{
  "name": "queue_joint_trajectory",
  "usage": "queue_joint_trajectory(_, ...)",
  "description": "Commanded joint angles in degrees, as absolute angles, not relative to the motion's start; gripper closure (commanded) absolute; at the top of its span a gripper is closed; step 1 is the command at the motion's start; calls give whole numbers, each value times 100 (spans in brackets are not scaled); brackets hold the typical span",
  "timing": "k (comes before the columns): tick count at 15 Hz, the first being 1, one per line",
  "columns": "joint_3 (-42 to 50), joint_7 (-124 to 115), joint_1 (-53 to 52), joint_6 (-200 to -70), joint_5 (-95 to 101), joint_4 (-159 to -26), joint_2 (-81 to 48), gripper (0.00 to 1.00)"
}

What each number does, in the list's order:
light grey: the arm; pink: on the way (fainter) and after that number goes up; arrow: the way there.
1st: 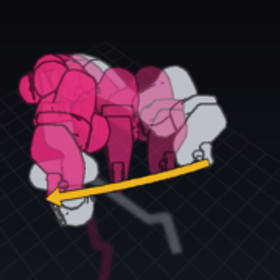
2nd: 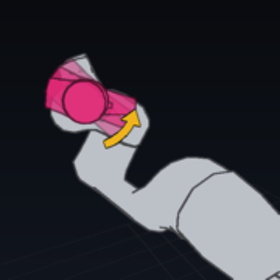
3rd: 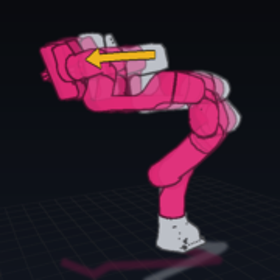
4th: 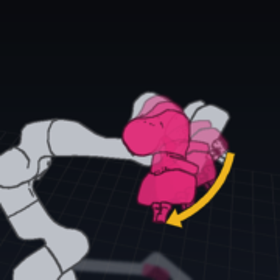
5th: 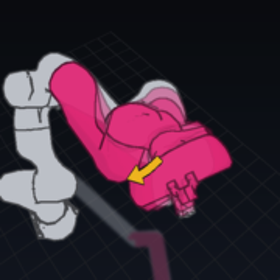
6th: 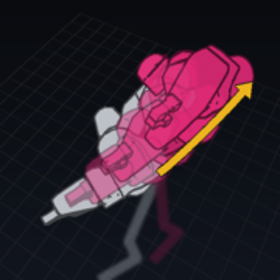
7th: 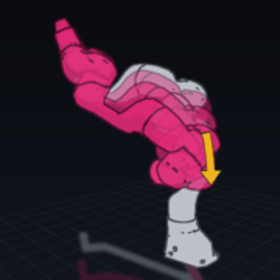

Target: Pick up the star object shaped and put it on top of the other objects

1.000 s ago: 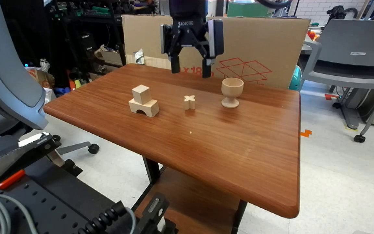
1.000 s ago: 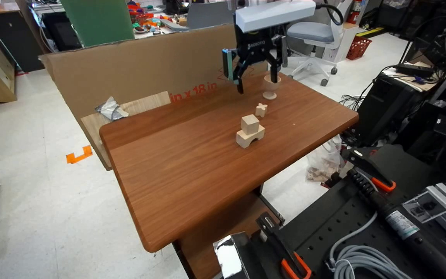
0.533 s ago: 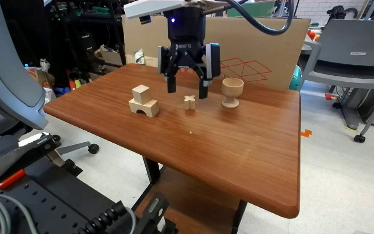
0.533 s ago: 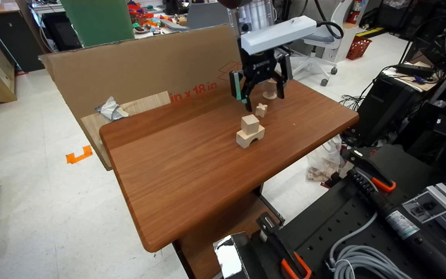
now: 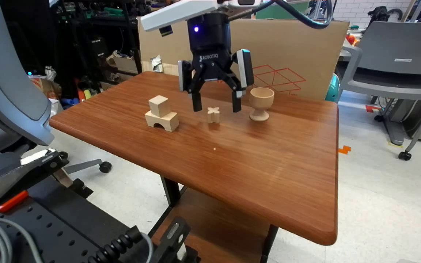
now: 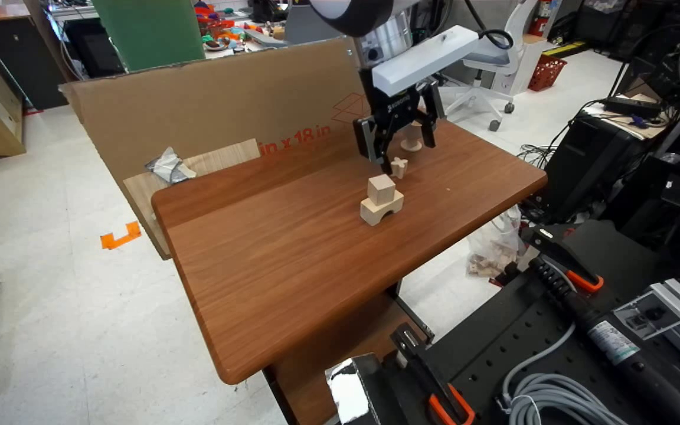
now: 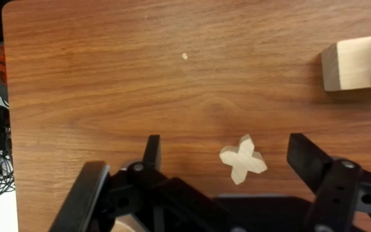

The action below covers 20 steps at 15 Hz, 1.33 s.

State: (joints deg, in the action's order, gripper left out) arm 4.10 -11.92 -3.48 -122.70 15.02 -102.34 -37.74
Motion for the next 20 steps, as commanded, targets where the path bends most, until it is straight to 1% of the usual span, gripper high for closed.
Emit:
queue_joint_trajectory(1,496,-1016,-547,-12135,1803,-10091,-3980,0)
queue_joint_trajectory(2,513,-1020,-586,-12135,1879,-10082,-4021,0)
queue_joint_trajectory(3,517,-1025,-613,-12124,1926,-10056,-4062,16)
queue_joint_trajectory(4,531,-1037,-641,-12117,1989,-10023,-4098,26)
queue_joint_trajectory(6,555,-1066,-680,-12160,2094,-9988,-4102,42)
queue_joint_trajectory(7,565,-1074,-691,-12183,2136,-9971,-4092,51)
queue_joint_trajectory(9,579,-1071,-698,-12204,2209,-9927,-4074,65)
queue_joint_trajectory(12,581,-1041,-674,-12211,2263,-9886,-4054,88)
queue_joint_trajectory(13,580,-1032,-663,-12202,2252,-9874,-4053,94)
queue_joint_trajectory(15,560,-976,-623,-12121,2174,-9878,-4021,92)
queue_joint_trajectory(20,334,-489,-484,-10752,1698,-10152,-3443,92)
